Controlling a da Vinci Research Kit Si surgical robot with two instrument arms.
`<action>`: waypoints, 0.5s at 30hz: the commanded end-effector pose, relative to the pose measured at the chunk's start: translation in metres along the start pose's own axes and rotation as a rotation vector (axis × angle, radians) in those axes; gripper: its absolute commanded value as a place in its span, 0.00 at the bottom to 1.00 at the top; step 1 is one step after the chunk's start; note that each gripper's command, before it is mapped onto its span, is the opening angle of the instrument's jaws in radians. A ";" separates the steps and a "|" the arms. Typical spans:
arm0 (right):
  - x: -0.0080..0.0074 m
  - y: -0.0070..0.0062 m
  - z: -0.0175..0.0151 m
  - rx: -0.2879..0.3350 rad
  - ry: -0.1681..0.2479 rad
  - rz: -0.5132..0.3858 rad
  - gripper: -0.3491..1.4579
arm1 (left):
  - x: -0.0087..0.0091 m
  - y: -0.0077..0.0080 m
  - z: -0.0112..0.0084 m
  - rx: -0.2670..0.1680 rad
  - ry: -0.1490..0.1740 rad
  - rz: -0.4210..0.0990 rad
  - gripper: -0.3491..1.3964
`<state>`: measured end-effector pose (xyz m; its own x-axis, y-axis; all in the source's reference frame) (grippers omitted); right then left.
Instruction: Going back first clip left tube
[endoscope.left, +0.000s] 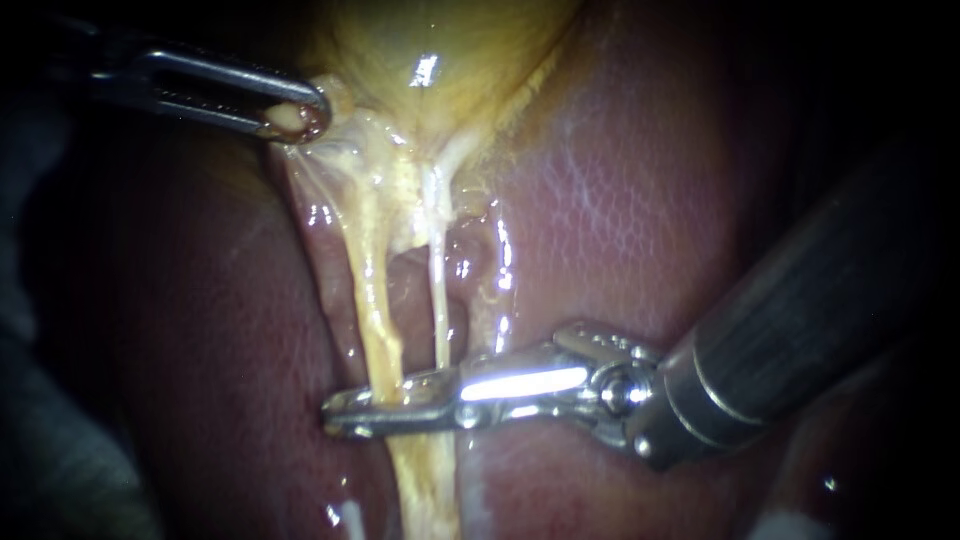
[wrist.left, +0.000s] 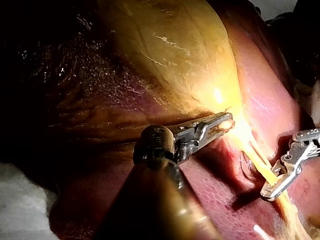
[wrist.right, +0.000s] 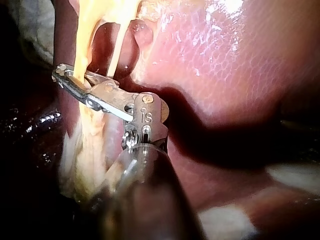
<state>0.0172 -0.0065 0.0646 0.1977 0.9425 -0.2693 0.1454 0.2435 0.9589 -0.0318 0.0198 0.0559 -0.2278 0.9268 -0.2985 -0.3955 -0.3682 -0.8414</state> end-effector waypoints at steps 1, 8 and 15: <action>0.0000 0.0000 0.0001 0.002 -0.002 0.000 0.00 | 0.0000 0.0000 0.0000 0.000 0.000 0.000 0.00; 0.0005 0.0004 0.0017 -0.010 0.007 -0.125 0.44 | 0.0000 0.0000 0.0000 0.001 0.000 0.000 0.00; 0.0005 0.0007 0.0019 -0.140 0.032 -0.234 0.47 | 0.0000 0.0000 0.0000 0.000 0.000 0.000 0.00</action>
<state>0.0192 -0.0062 0.0650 0.1446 0.8569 -0.4949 0.0386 0.4948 0.8681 -0.0318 0.0198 0.0559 -0.2274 0.9269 -0.2987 -0.3960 -0.3682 -0.8412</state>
